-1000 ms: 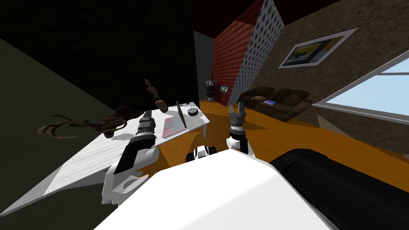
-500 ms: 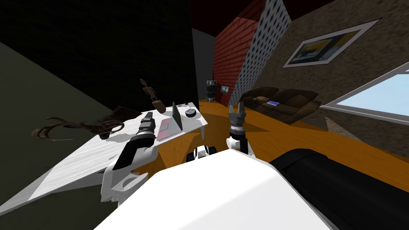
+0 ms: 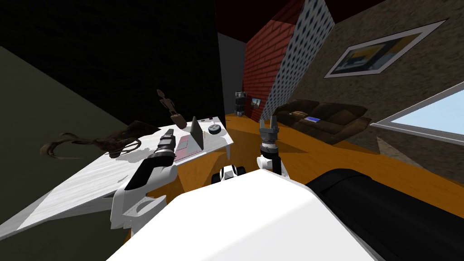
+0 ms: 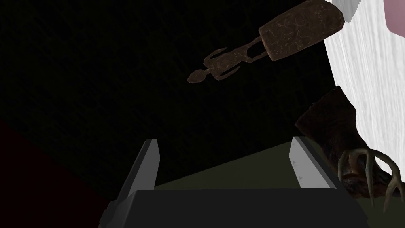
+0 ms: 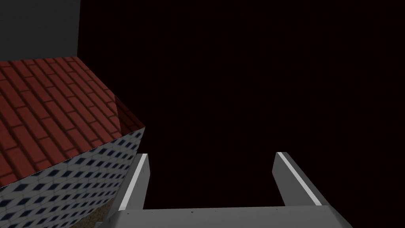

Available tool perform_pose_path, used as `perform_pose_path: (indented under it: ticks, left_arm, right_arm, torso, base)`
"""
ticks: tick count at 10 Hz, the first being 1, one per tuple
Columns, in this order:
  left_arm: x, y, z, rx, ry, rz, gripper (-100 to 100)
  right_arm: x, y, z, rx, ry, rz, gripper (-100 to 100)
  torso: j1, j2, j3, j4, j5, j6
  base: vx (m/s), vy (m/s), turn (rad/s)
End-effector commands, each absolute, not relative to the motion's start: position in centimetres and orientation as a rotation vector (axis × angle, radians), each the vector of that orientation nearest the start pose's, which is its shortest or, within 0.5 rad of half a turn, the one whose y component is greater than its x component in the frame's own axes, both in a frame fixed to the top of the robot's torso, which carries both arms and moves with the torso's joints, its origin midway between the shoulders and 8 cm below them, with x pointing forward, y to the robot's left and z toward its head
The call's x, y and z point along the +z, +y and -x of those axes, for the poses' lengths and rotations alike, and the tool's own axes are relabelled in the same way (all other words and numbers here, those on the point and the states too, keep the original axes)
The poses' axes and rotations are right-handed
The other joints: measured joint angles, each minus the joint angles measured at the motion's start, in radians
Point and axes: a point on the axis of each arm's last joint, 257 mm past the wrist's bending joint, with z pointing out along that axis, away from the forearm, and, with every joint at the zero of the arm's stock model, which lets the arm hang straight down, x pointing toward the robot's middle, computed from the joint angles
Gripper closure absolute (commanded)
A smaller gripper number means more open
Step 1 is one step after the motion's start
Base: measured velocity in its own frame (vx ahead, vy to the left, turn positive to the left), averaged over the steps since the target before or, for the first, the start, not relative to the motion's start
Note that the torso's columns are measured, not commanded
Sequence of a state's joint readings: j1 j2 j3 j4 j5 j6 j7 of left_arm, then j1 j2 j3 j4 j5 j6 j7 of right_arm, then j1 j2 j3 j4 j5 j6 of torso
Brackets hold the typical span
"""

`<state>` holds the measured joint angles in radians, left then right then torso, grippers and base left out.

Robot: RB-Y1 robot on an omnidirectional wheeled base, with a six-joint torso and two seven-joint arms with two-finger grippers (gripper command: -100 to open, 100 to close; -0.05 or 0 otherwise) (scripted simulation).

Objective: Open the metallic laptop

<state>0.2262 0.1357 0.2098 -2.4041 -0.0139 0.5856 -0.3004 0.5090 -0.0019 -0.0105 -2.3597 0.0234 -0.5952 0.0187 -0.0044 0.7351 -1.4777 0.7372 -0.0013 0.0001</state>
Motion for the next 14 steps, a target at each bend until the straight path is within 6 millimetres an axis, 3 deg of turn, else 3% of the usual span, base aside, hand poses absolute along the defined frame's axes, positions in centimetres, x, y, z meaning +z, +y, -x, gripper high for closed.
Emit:
perform_pose_path:
  ticks: [1, 11, 14]
  left_arm:
    - [-5.9, 36.9, -44.1, -0.62, 1.256, 0.988, -100]
    - [-10.0, 39.3, -43.8, -0.498, 1.389, 1.123, -100]
    - [-10.1, 39.3, -43.7, -0.495, 1.392, 1.126, -100]
  right_arm:
    - [7.3, -27.2, -30.8, 1.292, 0.516, -0.497, 0]
    - [7.3, -27.2, -30.8, 1.292, 0.516, -0.497, 0]
    - [7.3, -27.2, -30.8, 1.292, 0.516, -0.497, 0]
  torso:
    - [0.004, 0.002, 0.001, 0.0, 0.001, 0.0]
    - [0.004, 0.002, 0.001, 0.001, 0.001, 0.0]
    - [0.009, 0.005, 0.003, 0.001, 0.003, 0.0]
  base:
    - [0.046, -0.139, 0.047]
    - [0.043, -0.108, 0.046]
    - [0.017, -0.051, 0.011]
